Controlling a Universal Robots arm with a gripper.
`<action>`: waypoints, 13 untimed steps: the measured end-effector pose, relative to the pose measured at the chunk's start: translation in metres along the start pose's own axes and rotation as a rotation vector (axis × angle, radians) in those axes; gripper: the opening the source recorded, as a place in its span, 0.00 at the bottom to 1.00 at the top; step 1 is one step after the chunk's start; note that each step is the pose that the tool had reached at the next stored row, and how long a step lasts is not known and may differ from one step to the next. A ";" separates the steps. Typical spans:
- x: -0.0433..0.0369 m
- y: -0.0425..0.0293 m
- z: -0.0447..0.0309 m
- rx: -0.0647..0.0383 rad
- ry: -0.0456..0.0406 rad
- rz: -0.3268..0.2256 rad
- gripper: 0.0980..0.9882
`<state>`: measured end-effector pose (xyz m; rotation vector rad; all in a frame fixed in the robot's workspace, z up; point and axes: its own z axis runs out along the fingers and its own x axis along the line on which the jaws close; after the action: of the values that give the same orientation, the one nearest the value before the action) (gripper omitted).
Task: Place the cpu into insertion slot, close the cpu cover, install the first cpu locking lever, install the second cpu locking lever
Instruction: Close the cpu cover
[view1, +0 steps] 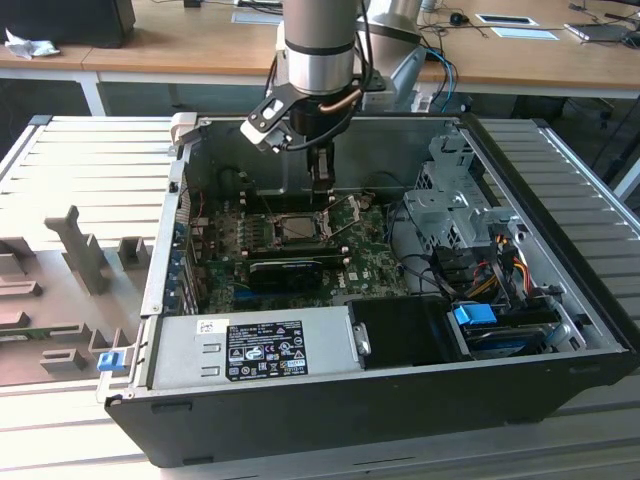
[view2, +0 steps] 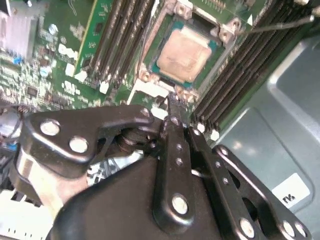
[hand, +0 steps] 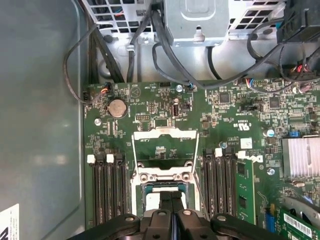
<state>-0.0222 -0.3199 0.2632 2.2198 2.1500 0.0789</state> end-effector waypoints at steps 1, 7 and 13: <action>0.0000 0.0001 -0.0016 0.000 0.0000 0.000 0.01; 0.0002 0.0052 -0.0036 0.000 0.0002 0.000 0.01; 0.0005 0.0147 -0.0030 0.000 0.0000 0.000 0.01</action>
<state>-0.0078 -0.3199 0.2672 2.2199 2.1501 0.0788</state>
